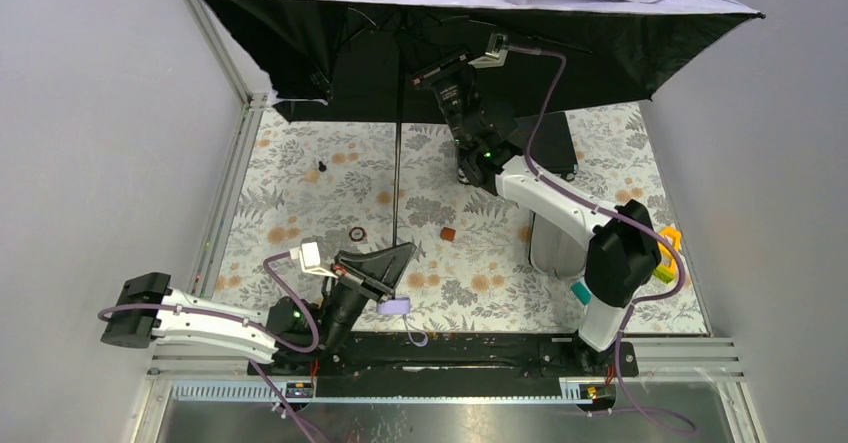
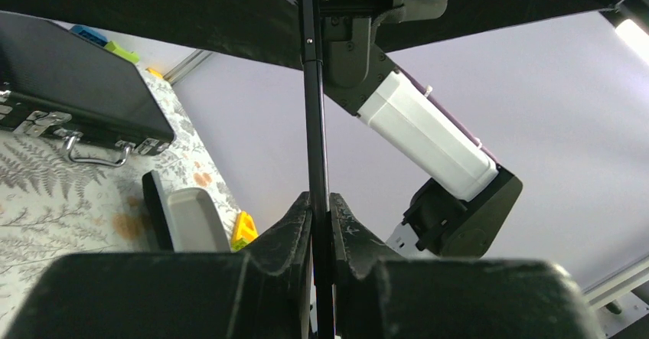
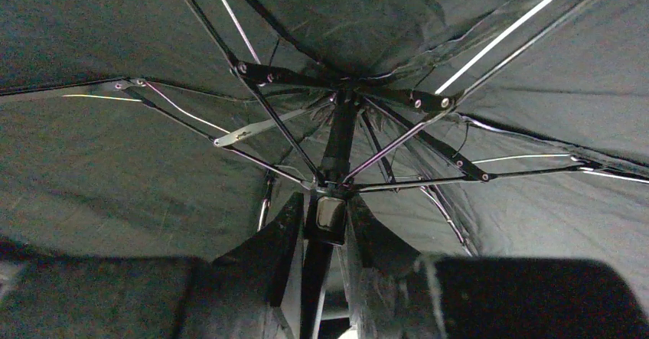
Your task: Open the umbrella
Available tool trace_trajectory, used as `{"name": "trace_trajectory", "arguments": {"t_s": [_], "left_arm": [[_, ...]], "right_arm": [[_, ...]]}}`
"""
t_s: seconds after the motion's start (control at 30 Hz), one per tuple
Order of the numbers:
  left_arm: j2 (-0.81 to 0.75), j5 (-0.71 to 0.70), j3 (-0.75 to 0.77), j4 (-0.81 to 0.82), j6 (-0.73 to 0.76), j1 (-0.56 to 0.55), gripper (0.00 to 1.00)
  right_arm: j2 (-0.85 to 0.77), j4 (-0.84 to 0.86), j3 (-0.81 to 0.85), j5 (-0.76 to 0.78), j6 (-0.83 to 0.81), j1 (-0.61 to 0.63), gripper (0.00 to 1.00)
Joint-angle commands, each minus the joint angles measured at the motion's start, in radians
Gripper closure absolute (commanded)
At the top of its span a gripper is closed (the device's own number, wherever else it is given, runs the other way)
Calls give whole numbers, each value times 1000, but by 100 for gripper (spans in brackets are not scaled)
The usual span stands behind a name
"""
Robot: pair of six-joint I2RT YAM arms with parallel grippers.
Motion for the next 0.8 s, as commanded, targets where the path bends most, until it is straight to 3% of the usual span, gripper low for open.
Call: {"name": "trace_trajectory", "arguments": {"t_s": [0.0, 0.1, 0.23, 0.37, 0.6, 0.77], "left_arm": [[-52, 93, -21, -265, 31, -106, 100], [-99, 36, 0, -306, 55, -94, 100], [-135, -12, 32, -333, 91, -75, 100], [-137, -14, 47, -344, 76, -34, 100], [-119, 27, 61, -373, 19, 26, 100], [-103, 38, 73, -378, 30, 30, 100]], "right_arm": [[-116, 42, -14, 157, -118, -183, 97], [-178, -7, -129, 54, -103, -170, 81], [-266, -46, -278, -123, -32, -146, 50], [-347, -72, -419, -176, -52, -76, 32], [-451, -50, -617, -220, -46, 25, 26], [-473, -82, -642, -234, -65, 66, 27]]}}
